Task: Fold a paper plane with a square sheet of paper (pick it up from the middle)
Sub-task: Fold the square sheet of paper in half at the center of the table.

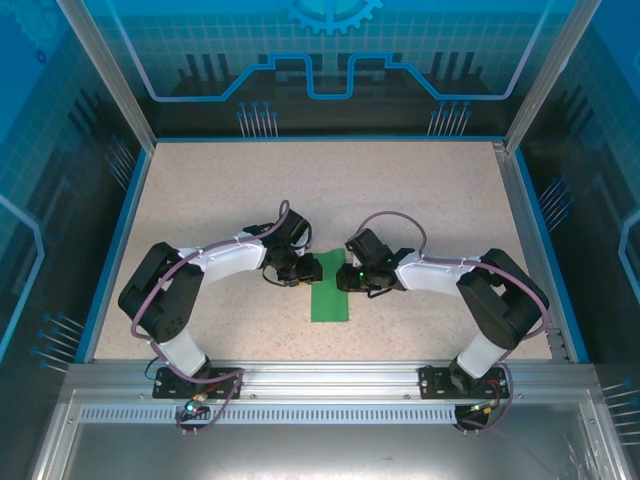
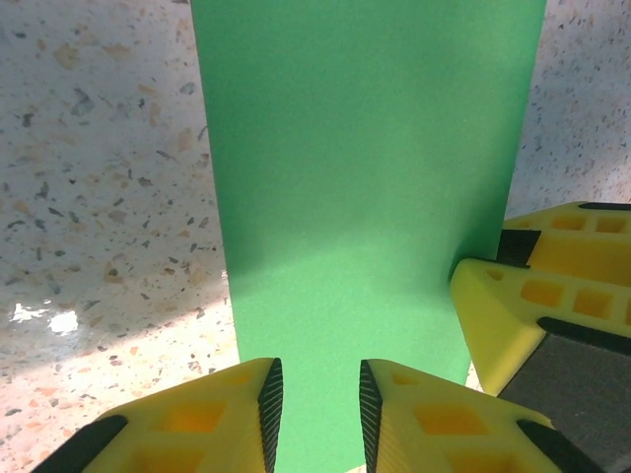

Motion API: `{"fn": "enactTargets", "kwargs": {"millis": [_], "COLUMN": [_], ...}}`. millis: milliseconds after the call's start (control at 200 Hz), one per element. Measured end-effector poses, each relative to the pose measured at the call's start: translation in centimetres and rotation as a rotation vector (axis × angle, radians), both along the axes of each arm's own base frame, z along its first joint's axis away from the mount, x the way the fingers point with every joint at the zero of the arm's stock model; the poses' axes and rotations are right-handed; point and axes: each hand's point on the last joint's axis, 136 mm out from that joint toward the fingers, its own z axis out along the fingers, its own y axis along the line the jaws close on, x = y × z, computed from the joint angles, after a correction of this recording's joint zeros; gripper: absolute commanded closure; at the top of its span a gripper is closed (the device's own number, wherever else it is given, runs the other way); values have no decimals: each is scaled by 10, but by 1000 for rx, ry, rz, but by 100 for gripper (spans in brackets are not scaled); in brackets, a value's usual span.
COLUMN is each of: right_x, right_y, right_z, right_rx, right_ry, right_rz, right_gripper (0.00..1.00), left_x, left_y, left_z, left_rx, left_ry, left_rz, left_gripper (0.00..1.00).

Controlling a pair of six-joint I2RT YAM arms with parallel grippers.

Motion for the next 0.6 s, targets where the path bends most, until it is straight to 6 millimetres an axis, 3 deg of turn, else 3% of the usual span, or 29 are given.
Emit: {"fn": "enactTargets", "kwargs": {"millis": [600], "right_x": [2], "right_y": [-10], "right_z": [-5], "right_rx": [29], "right_ry": [6], "right_rz": [-35], "right_gripper": [75], "left_x": [-2], "left_y": [4], "left_z": [-2], "left_rx": [21], "left_ry": [6], "left_rz": [3], "left_gripper": [70]}}
